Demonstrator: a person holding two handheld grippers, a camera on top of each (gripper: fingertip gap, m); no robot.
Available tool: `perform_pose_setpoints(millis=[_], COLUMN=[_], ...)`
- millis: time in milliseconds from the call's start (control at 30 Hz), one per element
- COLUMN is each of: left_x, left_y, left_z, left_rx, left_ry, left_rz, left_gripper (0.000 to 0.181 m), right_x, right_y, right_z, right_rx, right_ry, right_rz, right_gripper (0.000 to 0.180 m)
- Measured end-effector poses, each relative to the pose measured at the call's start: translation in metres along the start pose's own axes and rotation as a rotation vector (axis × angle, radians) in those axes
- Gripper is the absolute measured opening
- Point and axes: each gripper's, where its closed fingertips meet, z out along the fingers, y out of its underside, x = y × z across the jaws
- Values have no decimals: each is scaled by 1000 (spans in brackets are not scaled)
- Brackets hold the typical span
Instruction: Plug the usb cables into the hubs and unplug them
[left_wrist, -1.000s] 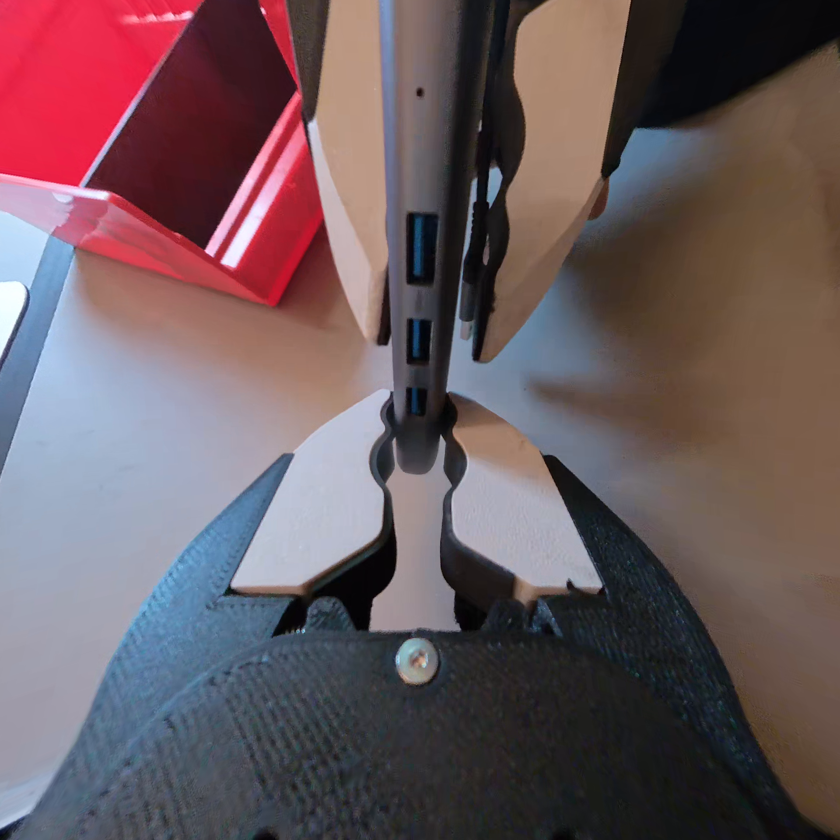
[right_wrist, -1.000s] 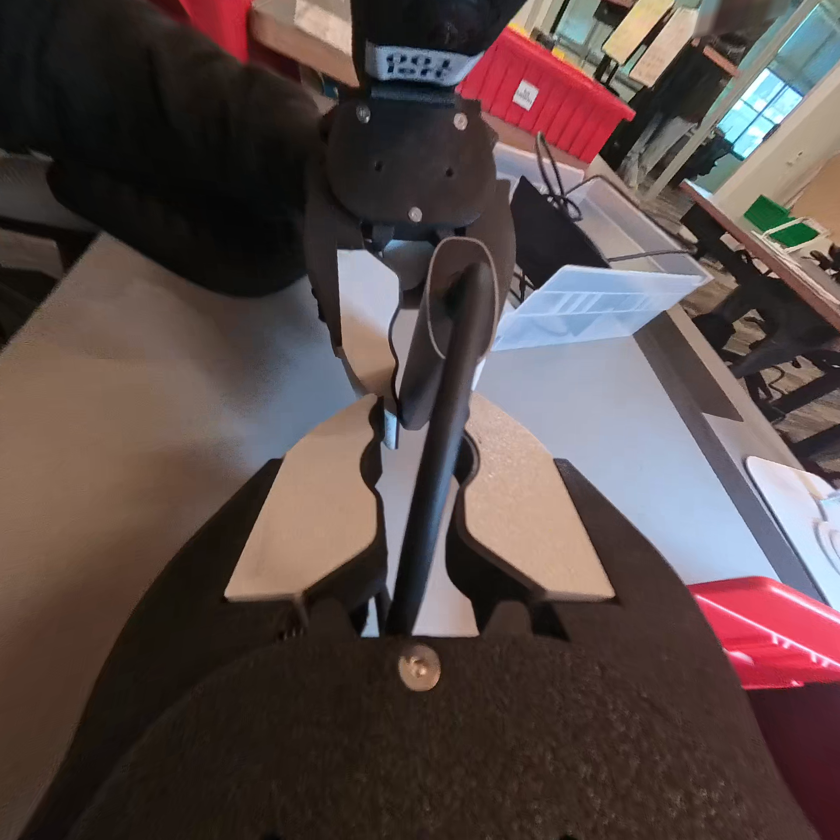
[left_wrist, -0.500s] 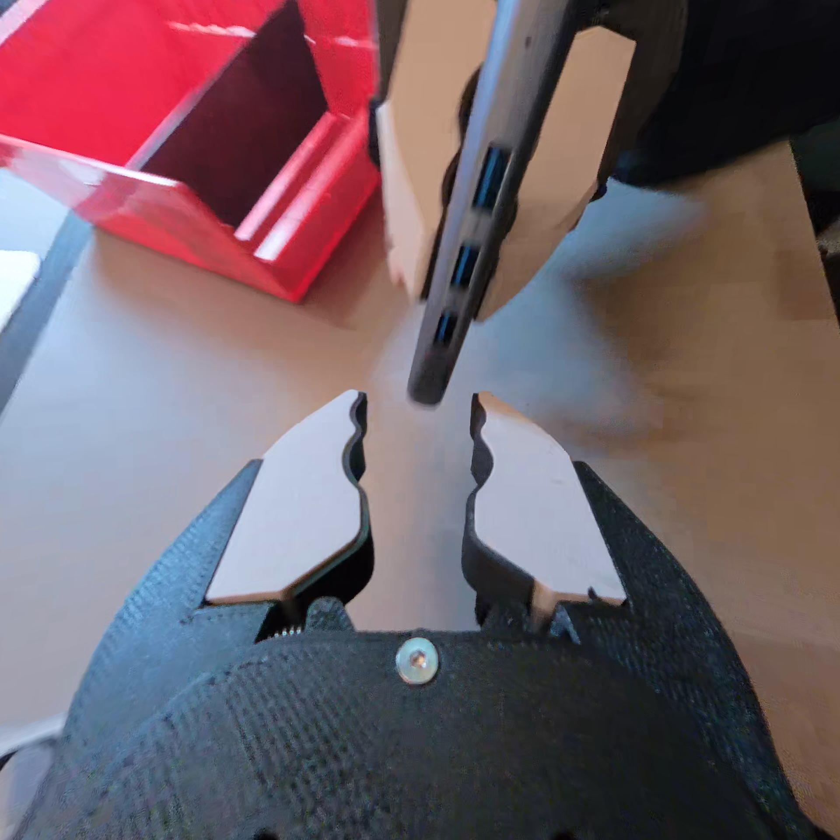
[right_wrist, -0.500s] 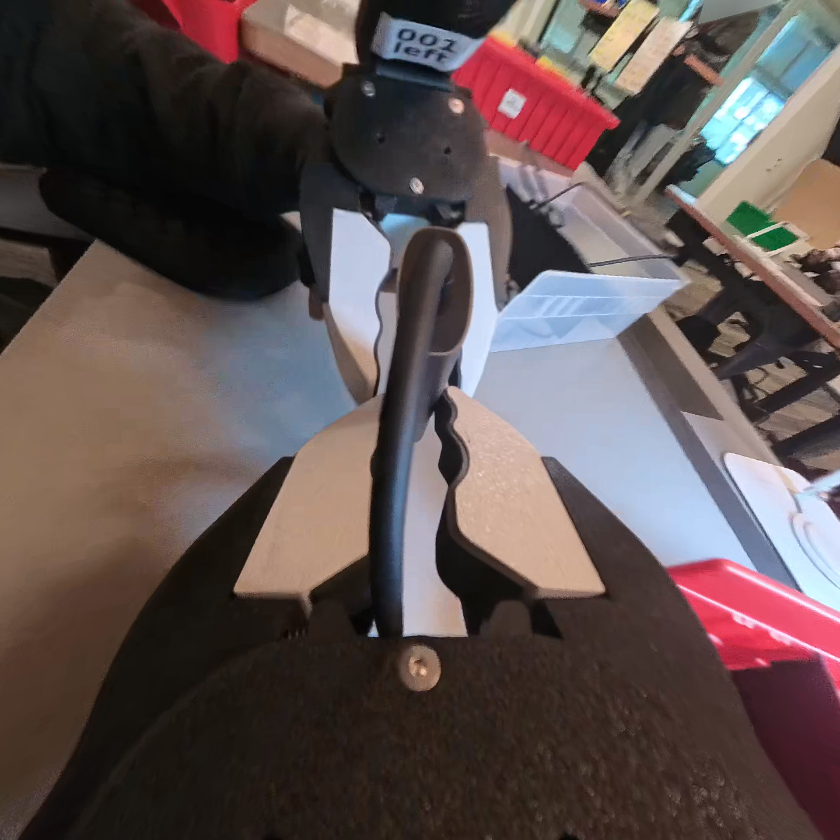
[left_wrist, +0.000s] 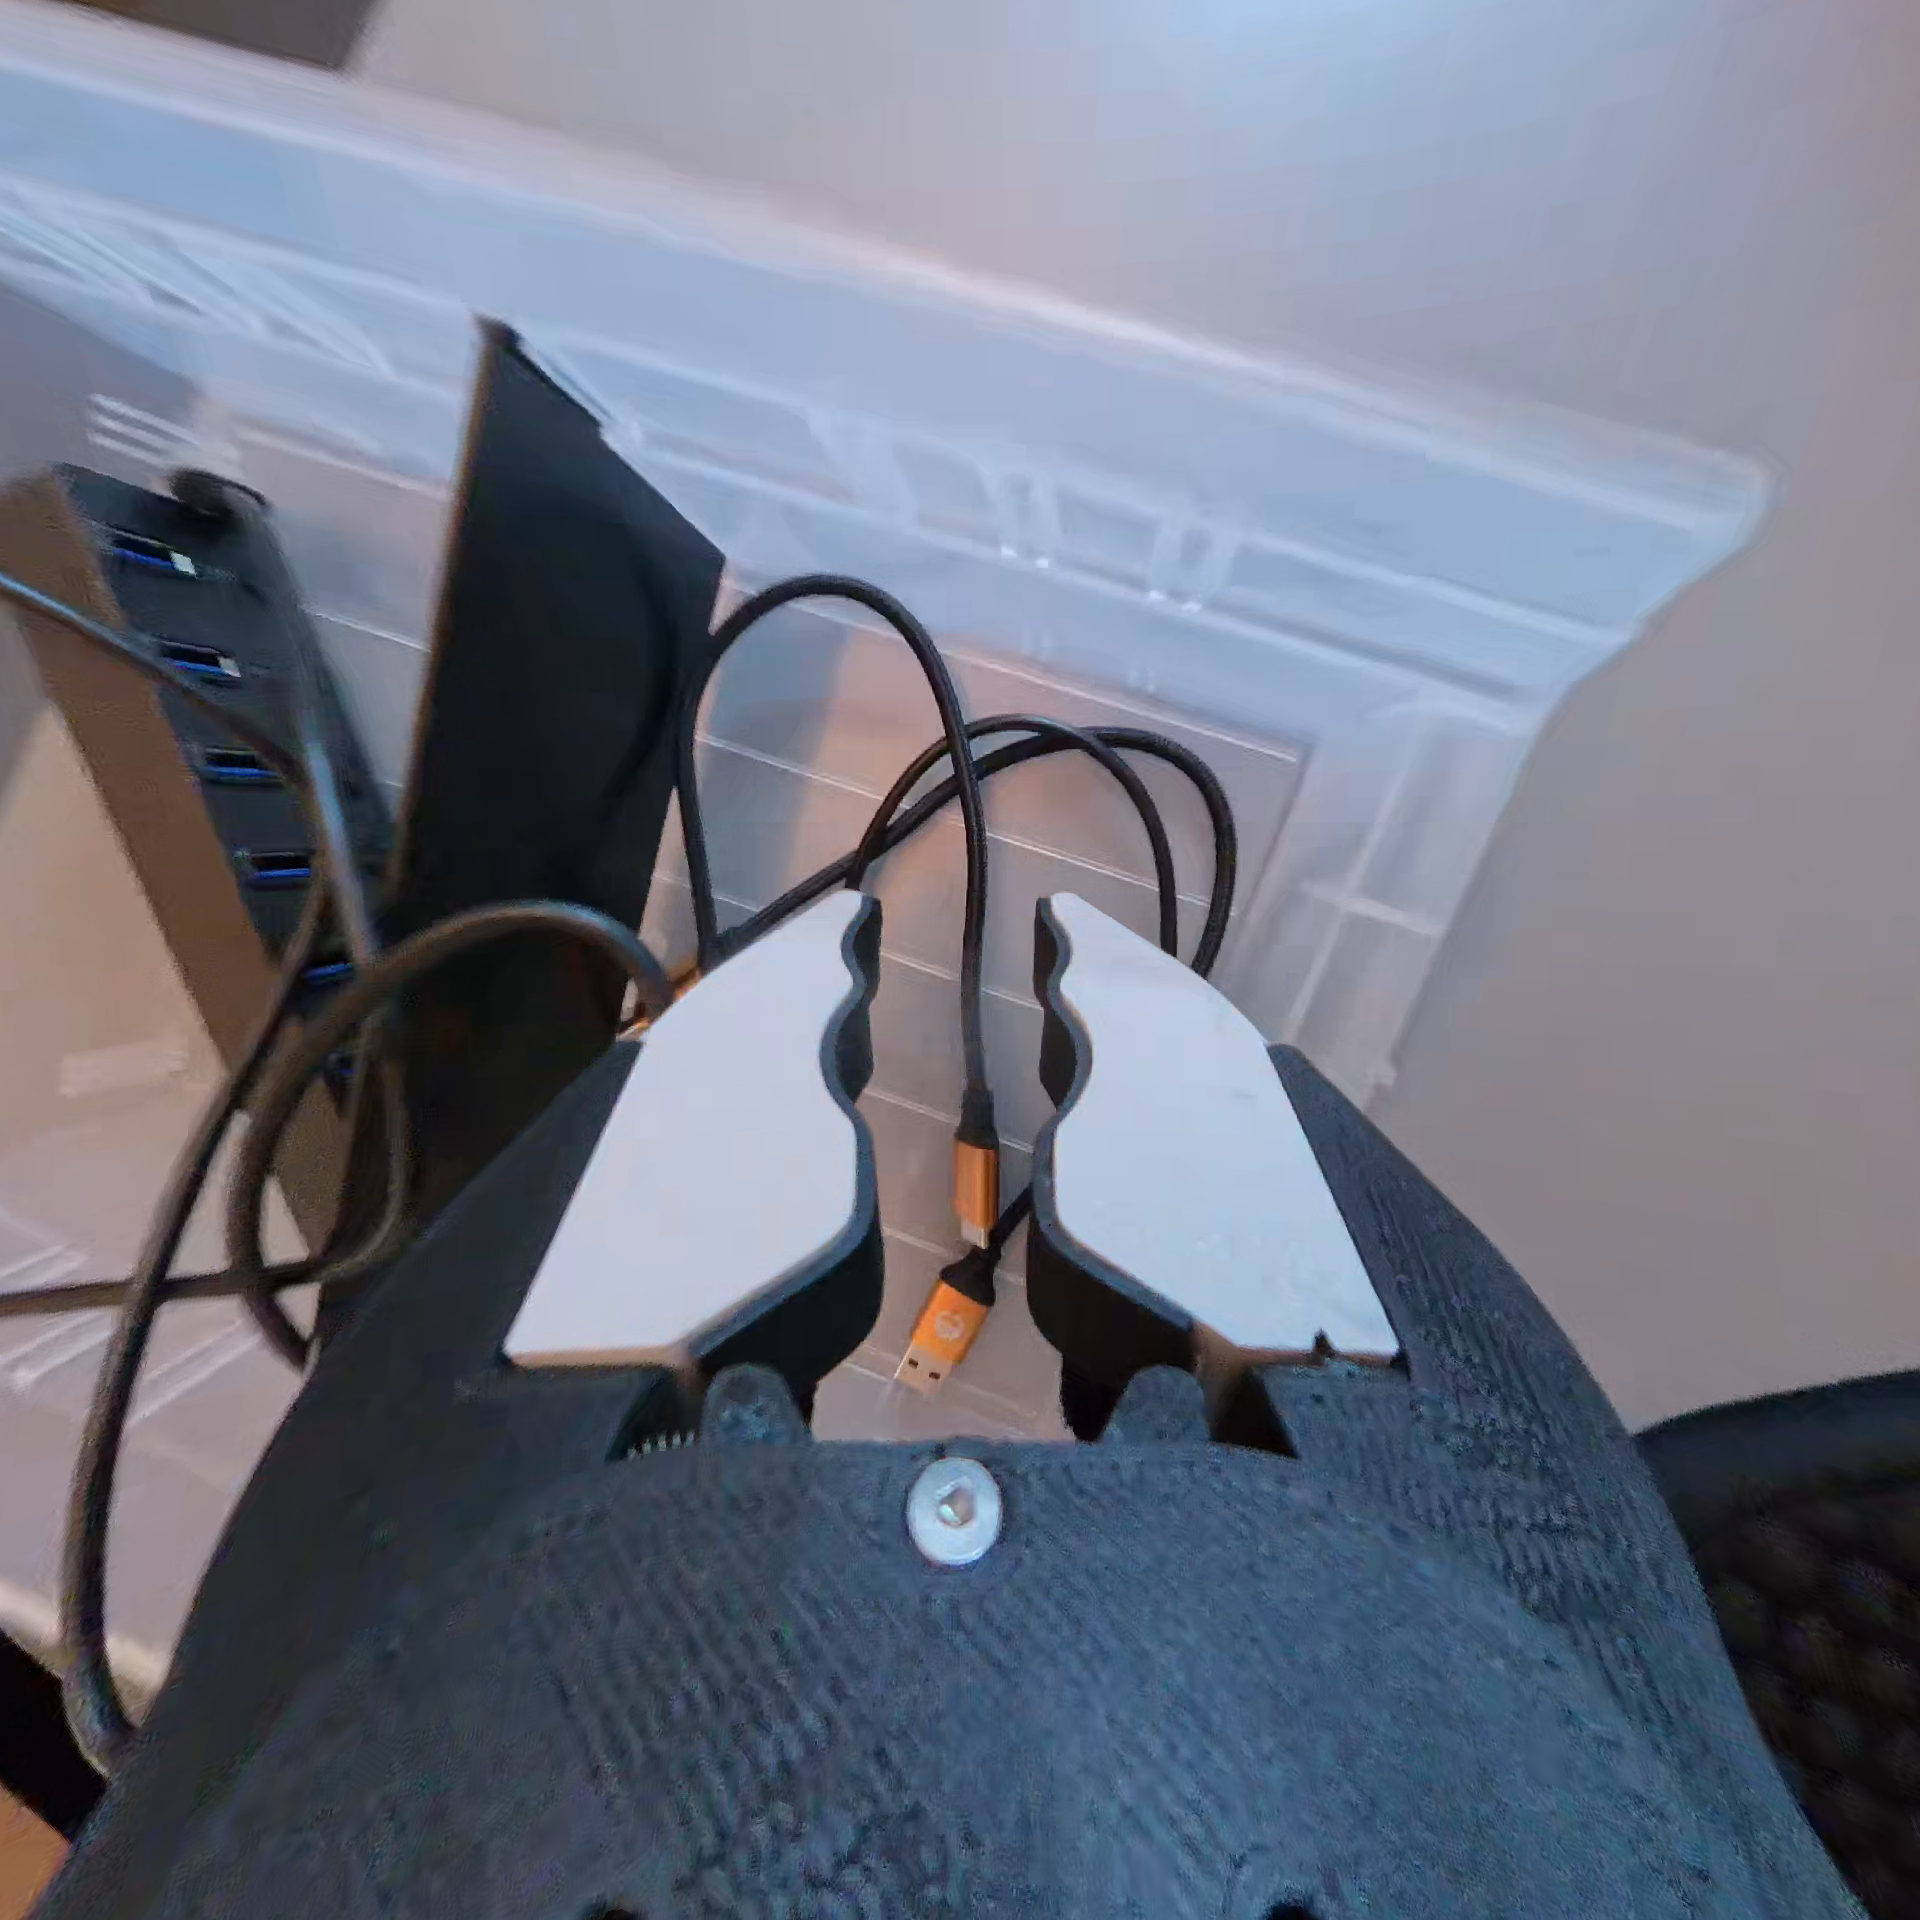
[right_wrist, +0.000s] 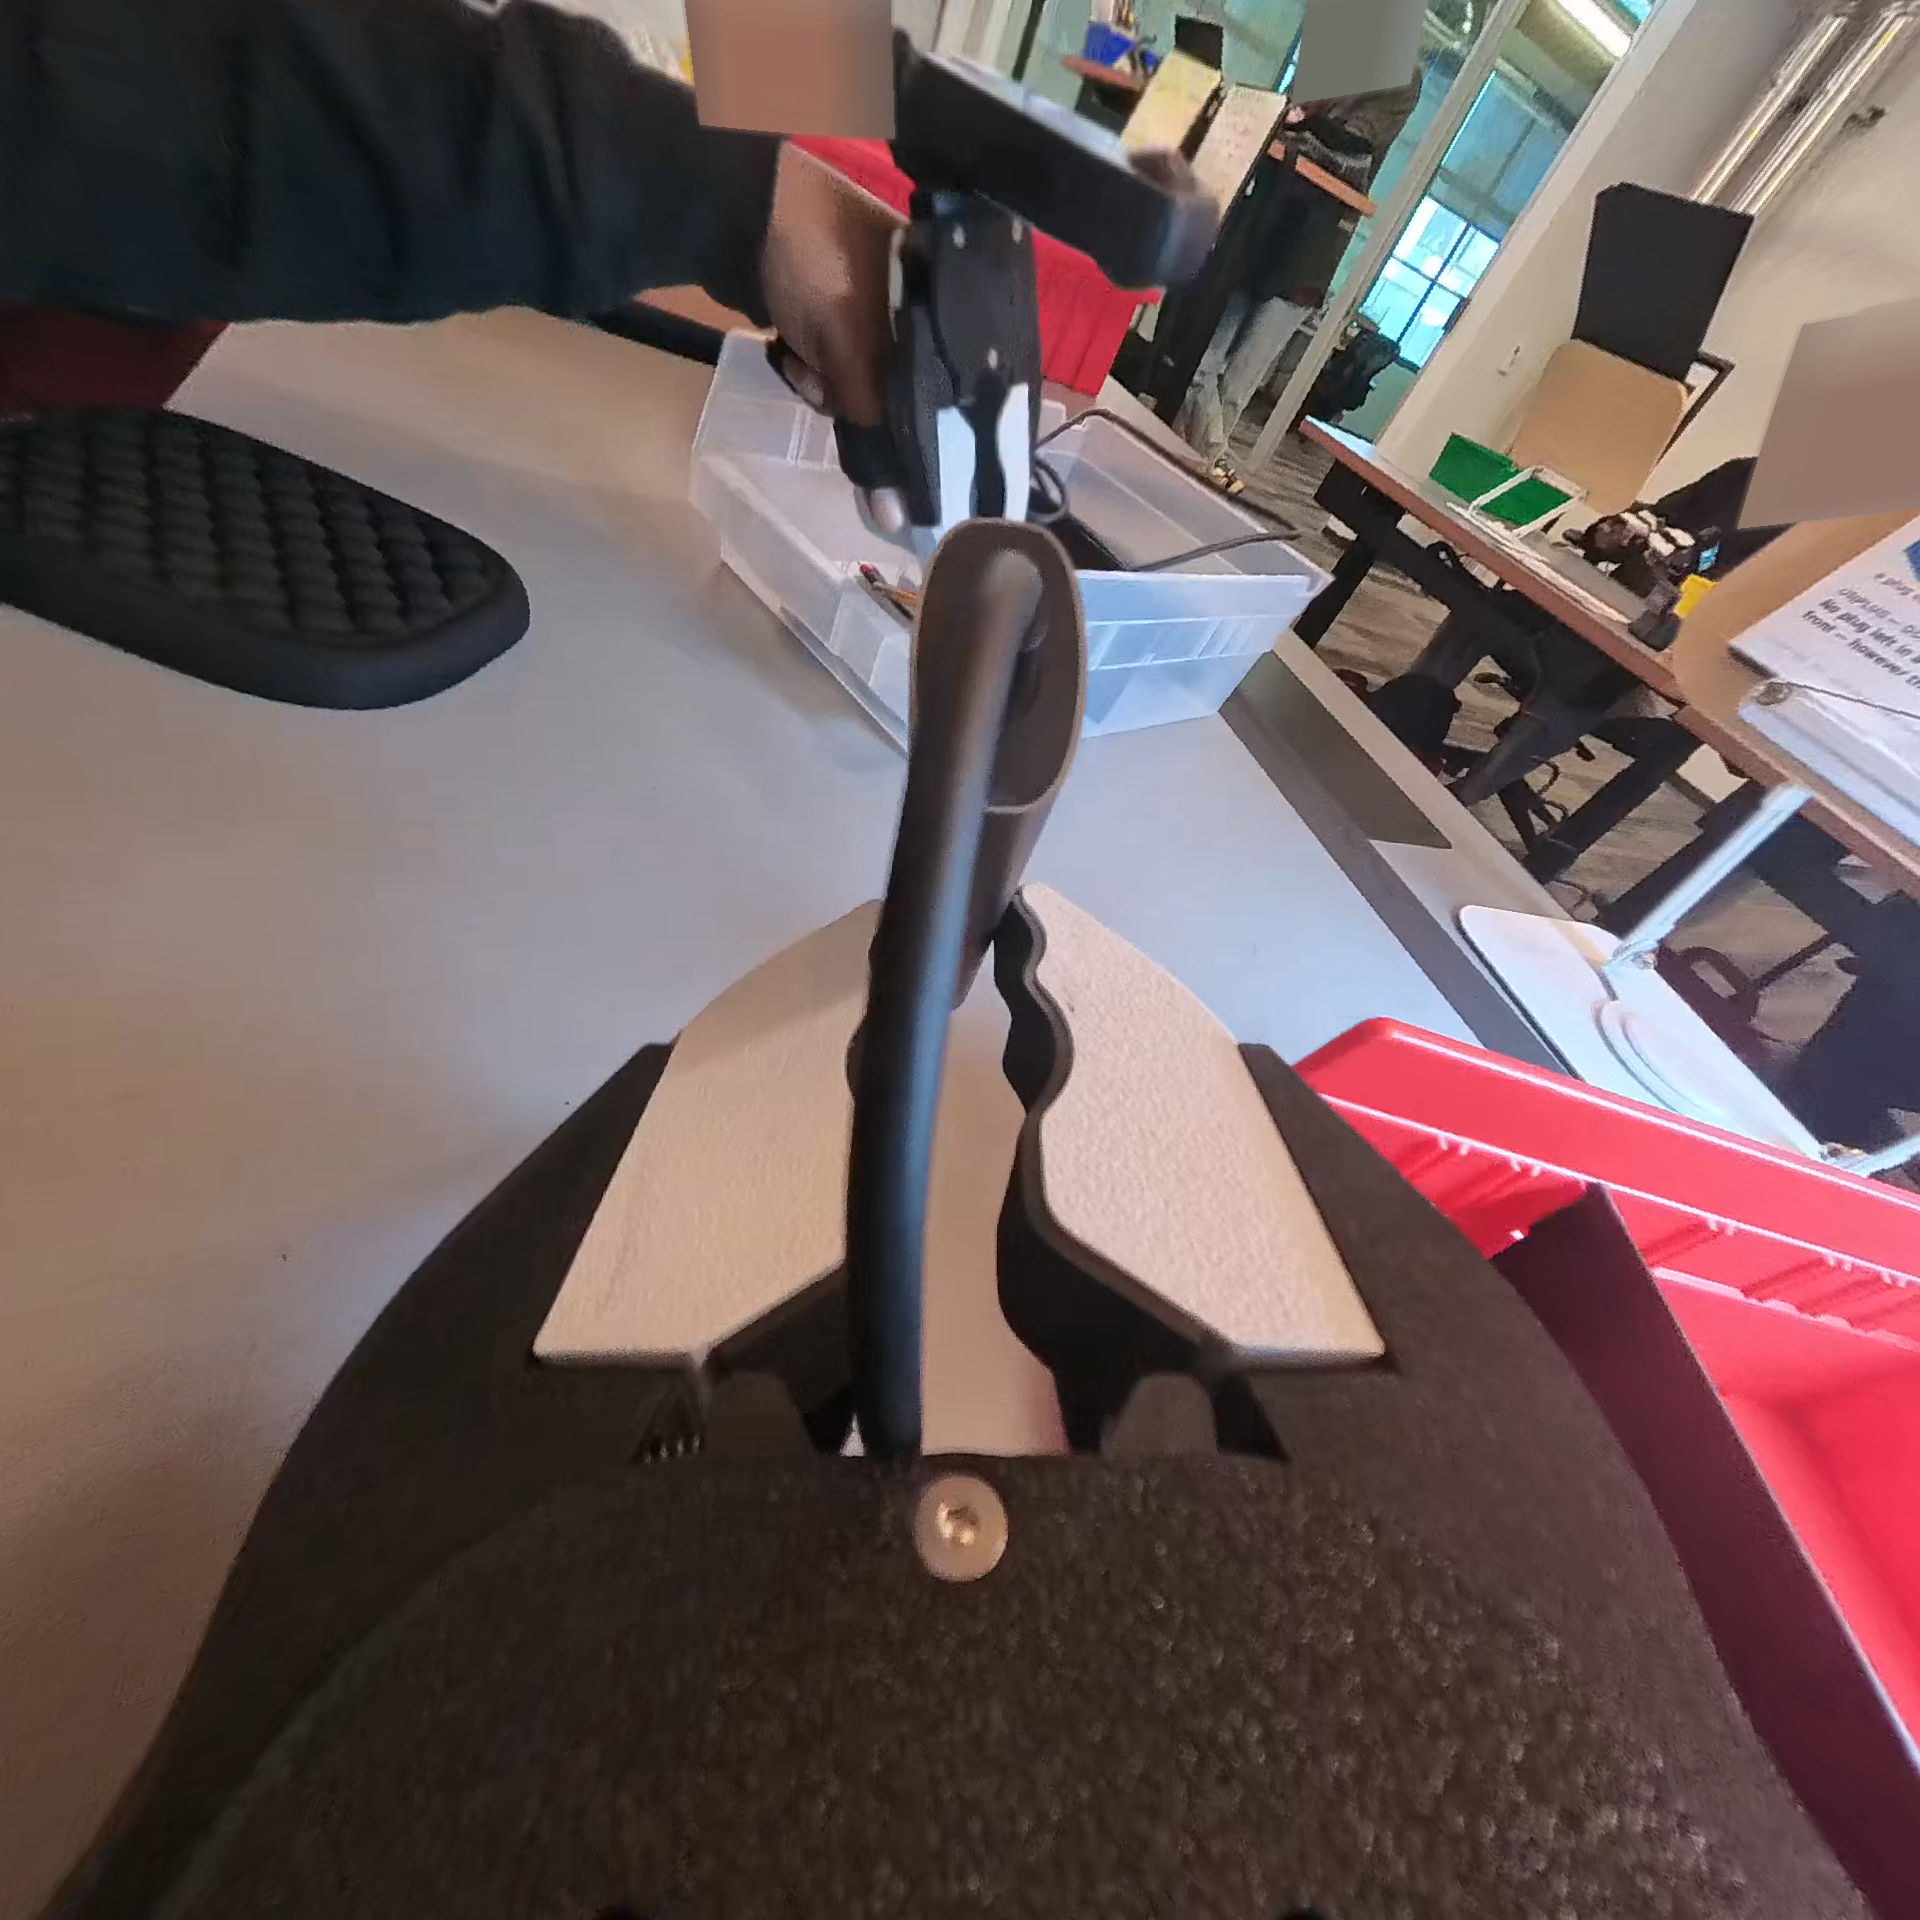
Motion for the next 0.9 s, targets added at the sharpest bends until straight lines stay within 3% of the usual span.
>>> perform_pose_setpoints(millis=[33, 167, 200, 233, 333, 567, 700, 800, 900], left_x=[0, 1, 0, 3, 8, 48, 98, 134, 166], left_y=[3, 16, 12, 12, 4, -64, -103, -113, -111], left_z=[8, 31, 34, 35, 19, -116, -191, -203, -187], left_rx=[-31, -144, -117, -121, -73, 360, 698, 837, 895], left_ry=[4, 19, 28, 58, 63, 116, 331, 516, 730], left_rz=[-1, -7, -20, -25, -5, 25, 27, 1, -62], left_gripper=[28, 28, 9, 4, 4, 4, 4, 4, 4], right_x=[-1, 3, 5, 7, 13, 27, 33, 37, 41], right_y=[1, 4, 4, 4, 2, -13, -15, -18, -17], right_z=[1, -1, -2, -3, -7, -18, -20, -23, -26], right_rx=[-8, -17, -13, -10, -6, 68, 87, 98, 100], right_ry=[0, 11, 16, 21, 49, 106, 137, 162, 185], right_rz=[-7, 0, 6, 12, 12, 39, 54, 61, 64], right_gripper=[16, 16, 16, 16, 16, 16, 16, 16, 16])
